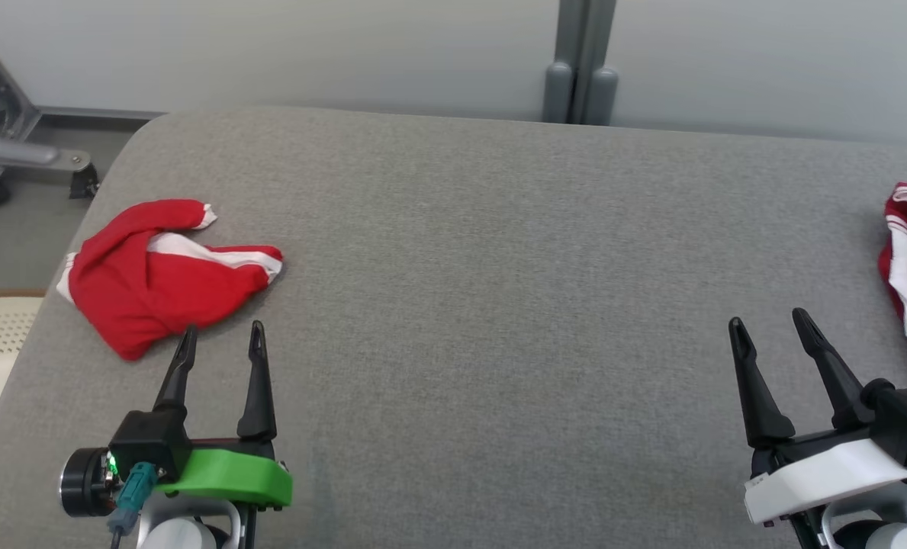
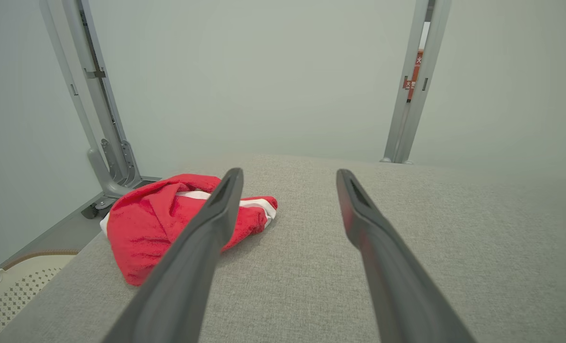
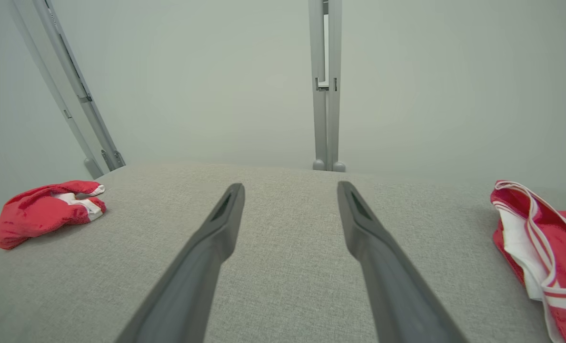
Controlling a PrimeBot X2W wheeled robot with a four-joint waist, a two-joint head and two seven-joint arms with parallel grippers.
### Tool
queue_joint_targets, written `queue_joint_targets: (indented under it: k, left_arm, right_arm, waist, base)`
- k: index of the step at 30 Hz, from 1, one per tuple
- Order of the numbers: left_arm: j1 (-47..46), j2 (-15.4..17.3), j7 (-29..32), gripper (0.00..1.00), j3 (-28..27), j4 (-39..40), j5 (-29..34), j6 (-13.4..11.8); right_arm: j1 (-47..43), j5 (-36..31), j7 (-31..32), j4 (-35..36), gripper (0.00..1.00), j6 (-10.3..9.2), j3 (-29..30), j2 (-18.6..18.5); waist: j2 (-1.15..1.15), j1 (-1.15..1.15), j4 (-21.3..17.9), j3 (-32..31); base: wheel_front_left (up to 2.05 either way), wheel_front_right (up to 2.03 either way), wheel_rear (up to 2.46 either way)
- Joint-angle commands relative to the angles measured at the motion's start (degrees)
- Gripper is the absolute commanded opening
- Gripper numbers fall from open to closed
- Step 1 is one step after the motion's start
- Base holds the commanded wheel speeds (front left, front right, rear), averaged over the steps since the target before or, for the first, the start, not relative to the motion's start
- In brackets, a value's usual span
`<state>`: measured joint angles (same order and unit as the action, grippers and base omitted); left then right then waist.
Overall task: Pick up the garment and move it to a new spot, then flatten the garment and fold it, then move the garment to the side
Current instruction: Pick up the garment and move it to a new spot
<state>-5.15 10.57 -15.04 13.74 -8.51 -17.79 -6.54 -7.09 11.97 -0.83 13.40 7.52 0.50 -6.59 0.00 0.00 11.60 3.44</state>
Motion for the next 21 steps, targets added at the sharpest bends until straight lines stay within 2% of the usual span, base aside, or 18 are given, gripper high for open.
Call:
queue_joint_targets:
  k: [1,5,9,14,21]
  left_arm:
    - [-0.9,-0.2,-0.2,1.00,-0.7,0.1,0.3,0.1]
    - [-0.7,-1.0,-0.2,1.00,-2.3,0.2,0.9,0.2]
    - [-0.1,-1.8,-0.2,1.00,-4.1,0.3,1.4,0.3]
    - [-1.2,-3.3,-0.2,1.00,-6.3,0.3,2.0,0.9]
    - [-11.1,-5.3,-0.1,1.00,-8.0,-5.2,1.6,3.5]
  right_arm:
    - [0.9,0.2,0.4,0.6,1.00,-0.06,-0.4,-0.4]
    - [1.5,0.2,1.0,1.3,1.00,-0.06,-0.8,-0.9]
    - [1.9,-0.2,1.7,2.0,1.00,-0.06,-0.8,-1.2]
    - [3.4,-0.7,2.9,3.7,1.00,-0.06,-0.7,-2.4]
    - [6.4,-1.1,6.1,7.8,1.00,-0.06,0.3,-5.1]
  waist:
    - [0.00,0.00,5.8,1.9]
    - [0.00,0.00,9.0,2.4]
    - [0.00,0.00,10.2,3.5]
    - [0.00,0.00,10.2,7.1]
    - [0.00,0.00,8.5,17.1]
  base:
    - [0.00,0.00,0.00]
    - [0.00,0.00,0.00]
    - [0.00,0.00,0.00]
    - [0.00,0.00,0.00]
    - [0.00,0.00,0.00]
